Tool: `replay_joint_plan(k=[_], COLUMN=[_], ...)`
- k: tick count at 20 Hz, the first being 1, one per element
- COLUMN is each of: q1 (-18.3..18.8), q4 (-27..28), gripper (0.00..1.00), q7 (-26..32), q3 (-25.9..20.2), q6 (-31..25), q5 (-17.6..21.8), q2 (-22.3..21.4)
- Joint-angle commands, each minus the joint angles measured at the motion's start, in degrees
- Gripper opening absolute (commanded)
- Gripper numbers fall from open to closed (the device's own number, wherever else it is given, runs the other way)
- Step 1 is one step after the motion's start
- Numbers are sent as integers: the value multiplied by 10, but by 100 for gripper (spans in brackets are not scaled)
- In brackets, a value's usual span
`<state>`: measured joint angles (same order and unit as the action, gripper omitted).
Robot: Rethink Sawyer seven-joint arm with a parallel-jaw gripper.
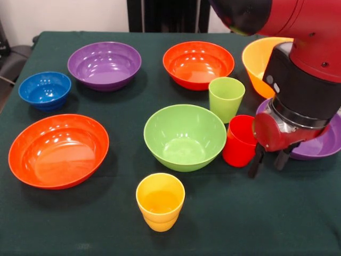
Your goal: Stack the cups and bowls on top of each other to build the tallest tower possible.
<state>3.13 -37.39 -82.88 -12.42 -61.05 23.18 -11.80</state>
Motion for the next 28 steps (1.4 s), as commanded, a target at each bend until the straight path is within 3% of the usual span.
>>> replay_joint_plan(k=[1,3,4,6,10,22,28], q1=[6,10,18,25,36,70,76], q4=[-34,-49,-90,-116,-151,-155,-184], gripper=[100,100,100,100,100,100,100], q7=[133,132,129,123,121,171,159], q3=[-38,-38,-33,-30,-30,-46,-51], q6=[-34,-28,-8,1,17,56,91], q5=[7,4,1,-3,0,37,40], q2=[-17,-23,-42,-54,-74,-52,-49])
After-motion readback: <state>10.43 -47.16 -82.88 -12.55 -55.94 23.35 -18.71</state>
